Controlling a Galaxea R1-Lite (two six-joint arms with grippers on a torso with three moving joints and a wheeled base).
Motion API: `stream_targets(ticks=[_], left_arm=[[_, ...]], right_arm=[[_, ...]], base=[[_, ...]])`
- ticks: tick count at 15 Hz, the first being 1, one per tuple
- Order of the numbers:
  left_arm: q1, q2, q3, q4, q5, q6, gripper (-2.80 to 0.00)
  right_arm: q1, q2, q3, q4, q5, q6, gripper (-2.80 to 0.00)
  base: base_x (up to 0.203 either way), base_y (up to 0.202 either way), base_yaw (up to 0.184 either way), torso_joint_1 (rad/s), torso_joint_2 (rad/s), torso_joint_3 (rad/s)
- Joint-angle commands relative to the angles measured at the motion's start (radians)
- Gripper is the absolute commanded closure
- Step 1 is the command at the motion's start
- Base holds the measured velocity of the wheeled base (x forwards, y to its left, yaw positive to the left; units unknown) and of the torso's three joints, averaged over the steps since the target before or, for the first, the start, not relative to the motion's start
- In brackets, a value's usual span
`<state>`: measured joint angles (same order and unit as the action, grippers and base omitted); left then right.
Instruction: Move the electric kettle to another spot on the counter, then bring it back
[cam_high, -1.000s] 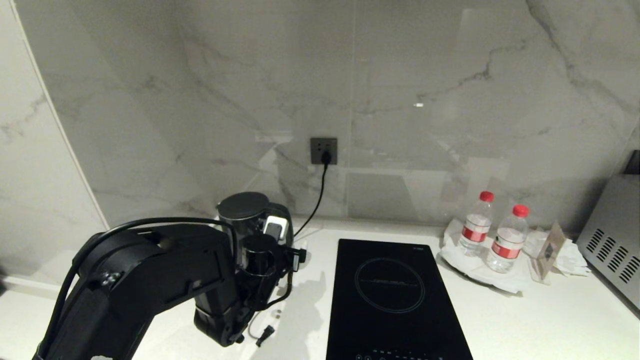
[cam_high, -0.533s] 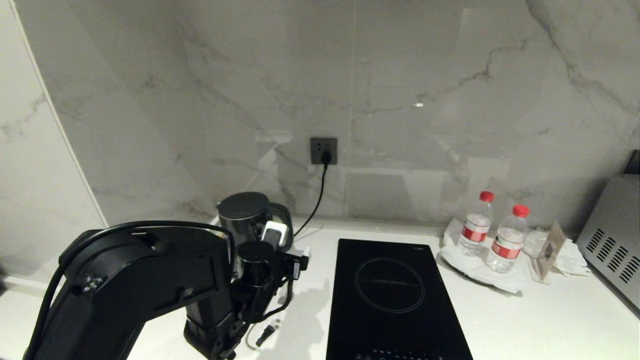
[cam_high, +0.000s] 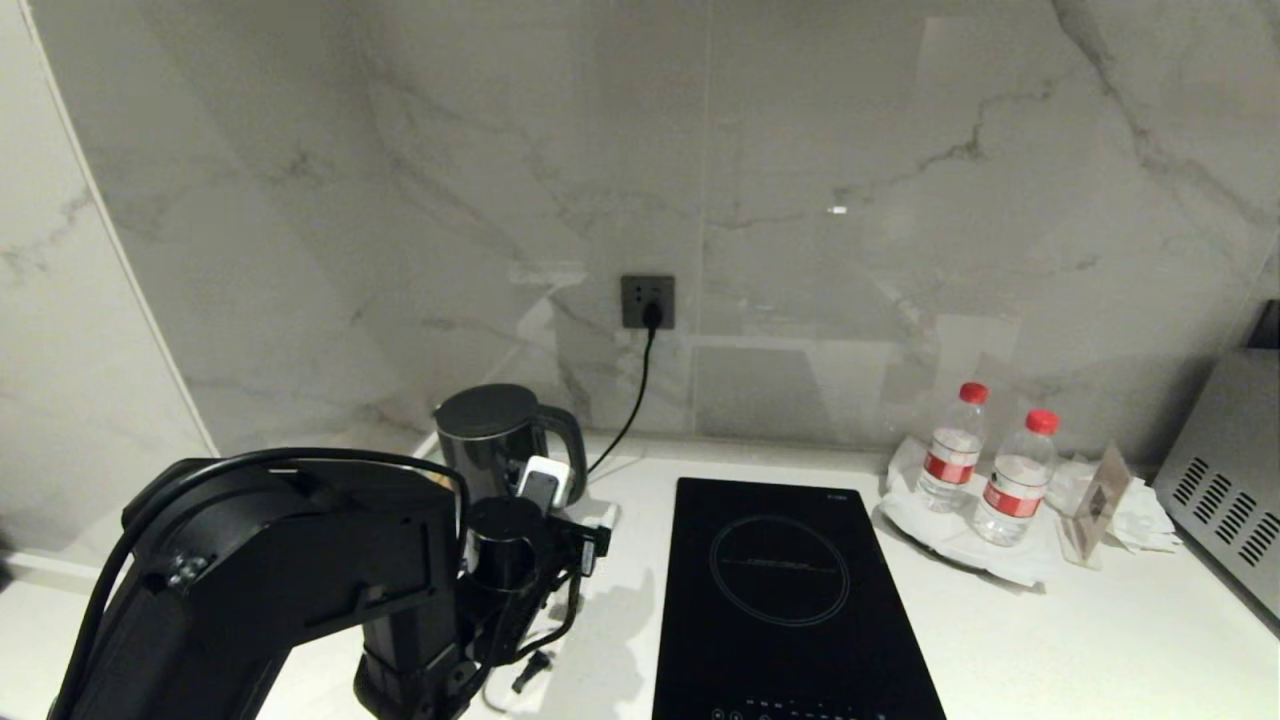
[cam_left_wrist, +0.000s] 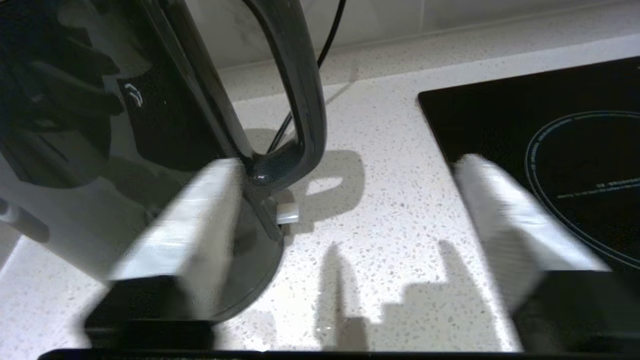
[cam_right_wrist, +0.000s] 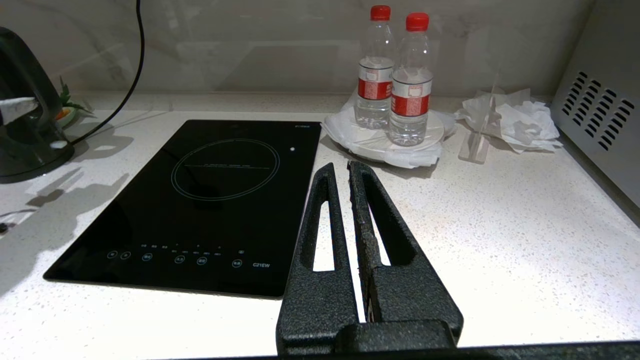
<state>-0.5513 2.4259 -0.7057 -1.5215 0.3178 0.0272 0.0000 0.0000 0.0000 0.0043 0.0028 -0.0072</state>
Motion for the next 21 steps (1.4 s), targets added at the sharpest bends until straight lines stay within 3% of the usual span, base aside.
stream_targets(ticks=[1,6,12,16,21], left_arm=[[-0.001,-0.005,0.012,-0.009,0.002,0.000,0.00],[-0.005,-0.023,0.078,-0.009,0.003,0.000,0.00],[0.001,-0.094,0.315,-0.009,-0.001,-0.027,0.00],[-0.041,-0.101,0.320,-0.009,0.003,-0.033,0.00],[-0.038,-0.117,0.298,-0.009,0.009,-0.033,0.00]], right_arm=[[0.000,0.000,0.000,0.000,0.000,0.000,0.00],[0.000,0.000,0.000,-0.001,0.000,0.000,0.00],[0.000,0.002,0.000,0.000,0.000,0.000,0.00],[0.000,0.000,0.000,0.000,0.000,0.000,0.00],[0.000,0.000,0.000,0.000,0.000,0.000,0.00]], base=[[0.000,0.000,0.000,0.000,0.00,0.000],[0.000,0.000,0.000,0.000,0.00,0.000],[0.000,0.000,0.000,0.000,0.00,0.000],[0.000,0.000,0.000,0.000,0.00,-0.016],[0.000,0.000,0.000,0.002,0.00,-0.164]])
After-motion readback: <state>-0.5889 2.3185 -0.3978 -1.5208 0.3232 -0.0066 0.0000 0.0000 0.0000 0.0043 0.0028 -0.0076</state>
